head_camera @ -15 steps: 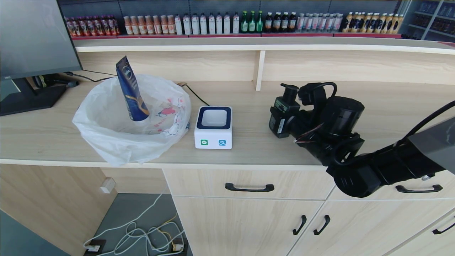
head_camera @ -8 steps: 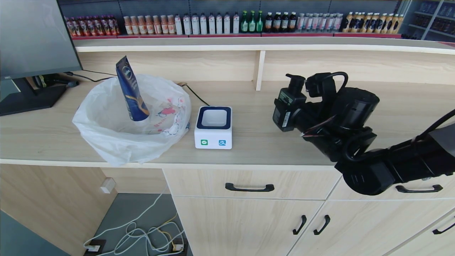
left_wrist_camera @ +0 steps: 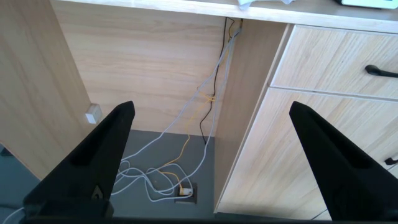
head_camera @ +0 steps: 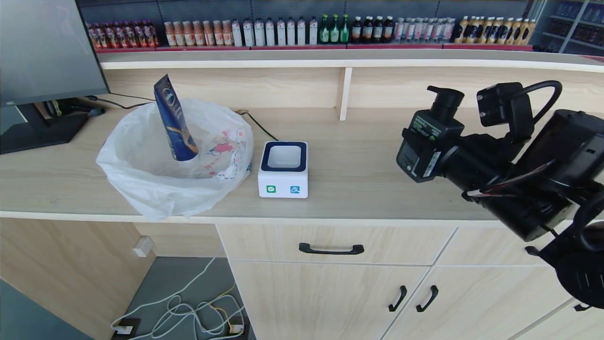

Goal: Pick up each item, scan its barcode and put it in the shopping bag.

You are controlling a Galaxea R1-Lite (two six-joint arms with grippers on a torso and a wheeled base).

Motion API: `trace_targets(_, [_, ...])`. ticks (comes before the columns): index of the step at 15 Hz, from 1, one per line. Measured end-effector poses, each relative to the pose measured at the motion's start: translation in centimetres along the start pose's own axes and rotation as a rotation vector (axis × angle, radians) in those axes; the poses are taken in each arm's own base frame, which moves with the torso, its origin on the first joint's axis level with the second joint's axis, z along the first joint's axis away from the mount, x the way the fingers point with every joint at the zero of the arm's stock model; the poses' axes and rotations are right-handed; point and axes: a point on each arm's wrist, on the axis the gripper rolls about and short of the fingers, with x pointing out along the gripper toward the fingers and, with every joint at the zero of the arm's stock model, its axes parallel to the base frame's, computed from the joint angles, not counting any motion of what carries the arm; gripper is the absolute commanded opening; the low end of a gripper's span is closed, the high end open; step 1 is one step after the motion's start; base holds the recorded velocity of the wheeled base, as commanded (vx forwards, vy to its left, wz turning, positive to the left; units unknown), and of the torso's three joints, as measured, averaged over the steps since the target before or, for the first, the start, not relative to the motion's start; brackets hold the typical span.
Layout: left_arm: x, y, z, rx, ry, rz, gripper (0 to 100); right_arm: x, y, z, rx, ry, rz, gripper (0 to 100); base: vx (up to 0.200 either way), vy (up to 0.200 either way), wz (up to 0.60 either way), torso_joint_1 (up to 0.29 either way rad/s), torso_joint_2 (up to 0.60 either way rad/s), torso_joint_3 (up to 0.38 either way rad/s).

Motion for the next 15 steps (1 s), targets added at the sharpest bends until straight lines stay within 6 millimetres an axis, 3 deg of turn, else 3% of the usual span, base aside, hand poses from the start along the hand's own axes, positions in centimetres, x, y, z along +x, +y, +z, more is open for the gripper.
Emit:
trace_targets(3, [0.0,0.0,0.0,0.000,0.000,0.000,100,-3.6,-0.6,0.1,0.001,0.022,0.004,0,0.000,0.000,0.00,0.000,0.00,0.000])
trace_targets(5, [0.0,0.0,0.0,0.000,0.000,0.000,100,-4.6,-0.8,0.5,0.022,0.009,0.020,0,0.000,0.000,0.00,0.000,0.00,0.000])
trace_targets(15, [0.0,0.0,0.0,0.000,0.000,0.000,100,-6.4,0.1,1.1,0.278,0.021,0.453,0,0.000,0.000,0.00,0.000,0.00,0.000])
